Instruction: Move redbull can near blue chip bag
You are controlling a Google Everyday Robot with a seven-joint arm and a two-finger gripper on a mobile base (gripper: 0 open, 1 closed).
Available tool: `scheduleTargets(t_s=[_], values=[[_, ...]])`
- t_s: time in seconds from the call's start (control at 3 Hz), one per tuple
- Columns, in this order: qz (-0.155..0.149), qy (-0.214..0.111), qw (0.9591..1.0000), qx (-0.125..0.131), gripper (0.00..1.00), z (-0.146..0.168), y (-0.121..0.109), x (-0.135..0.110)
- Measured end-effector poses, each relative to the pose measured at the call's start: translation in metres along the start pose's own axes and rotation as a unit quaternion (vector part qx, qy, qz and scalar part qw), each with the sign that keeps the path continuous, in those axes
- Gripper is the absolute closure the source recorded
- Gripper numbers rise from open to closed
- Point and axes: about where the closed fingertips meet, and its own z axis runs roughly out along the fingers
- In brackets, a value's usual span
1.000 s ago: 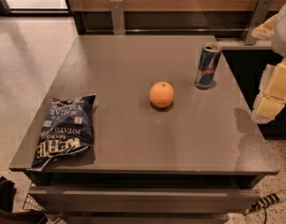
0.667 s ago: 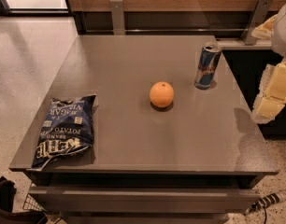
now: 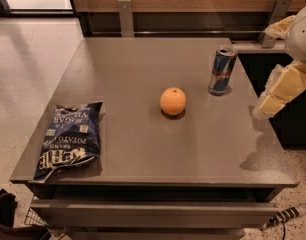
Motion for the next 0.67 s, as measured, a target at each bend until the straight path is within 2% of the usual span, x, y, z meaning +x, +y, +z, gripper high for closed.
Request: scheduleTargets(t_s=[0.33, 0.67], values=[[0.016, -0.064, 0.9974, 0.028, 0.00, 0.017, -0.023, -0.003], [0.046, -0.129, 0.9891, 0.054, 0.00, 0.038, -0.042, 0.004]])
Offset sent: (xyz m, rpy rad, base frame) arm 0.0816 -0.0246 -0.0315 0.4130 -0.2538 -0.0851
